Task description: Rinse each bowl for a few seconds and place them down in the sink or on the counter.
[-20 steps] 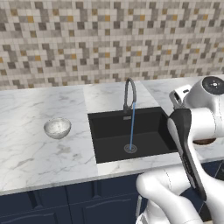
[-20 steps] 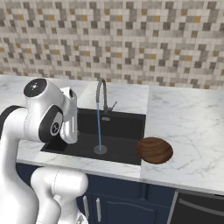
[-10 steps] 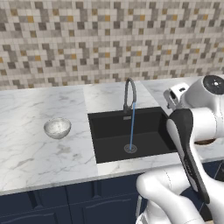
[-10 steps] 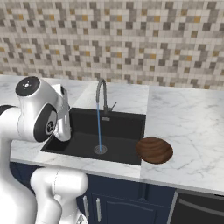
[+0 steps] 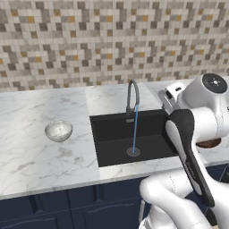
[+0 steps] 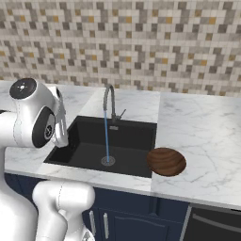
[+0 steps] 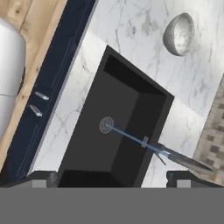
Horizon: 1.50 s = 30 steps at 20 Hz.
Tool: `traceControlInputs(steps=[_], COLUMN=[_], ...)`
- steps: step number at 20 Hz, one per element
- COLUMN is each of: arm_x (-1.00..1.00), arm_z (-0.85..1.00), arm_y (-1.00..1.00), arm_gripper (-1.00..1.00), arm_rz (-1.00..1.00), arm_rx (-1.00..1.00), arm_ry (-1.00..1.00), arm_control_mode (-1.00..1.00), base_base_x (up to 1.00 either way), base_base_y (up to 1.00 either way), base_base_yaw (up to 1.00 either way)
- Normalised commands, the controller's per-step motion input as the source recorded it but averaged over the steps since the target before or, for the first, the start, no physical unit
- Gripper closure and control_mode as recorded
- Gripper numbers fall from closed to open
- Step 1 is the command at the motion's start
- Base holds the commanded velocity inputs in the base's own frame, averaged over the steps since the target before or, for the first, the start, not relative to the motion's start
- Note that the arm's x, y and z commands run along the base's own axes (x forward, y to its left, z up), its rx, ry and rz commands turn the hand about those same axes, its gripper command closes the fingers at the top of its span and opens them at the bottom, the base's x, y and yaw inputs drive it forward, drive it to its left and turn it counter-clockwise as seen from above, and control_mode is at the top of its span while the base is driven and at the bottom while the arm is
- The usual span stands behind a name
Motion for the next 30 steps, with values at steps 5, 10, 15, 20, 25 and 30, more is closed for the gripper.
traceControlInputs(steps=[5,10,15,20,25,30], arm_x=[0.07,0.08,0.04,0.12,0.22,0.32], arm_z=[0.00,0.00,0.00,0.00,-0.03,-0.07], arm_y=[0.31,0.38,0.44,0.40,0.33,0.22], arm_gripper=[-1.00,-1.00,-1.00,-1.00,-1.00,-1.00], arm_rz=[0.13,0.10,0.07,0.05,0.04,0.06], arm_rx=[0.03,0.00,-0.03,-0.01,0.00,0.05], arm_ry=[0.01,0.00,0.00,0.00,0.02,0.05], arm_control_mode=[-1.00,-1.00,-1.00,-1.00,-1.00,-1.00], base_base_x=[0.00,0.00,0.00,0.00,0.00,0.00], base_base_y=[0.00,0.00,0.00,0.00,0.00,0.00], base_base_yaw=[0.00,0.00,0.00,0.00,0.00,0.00])
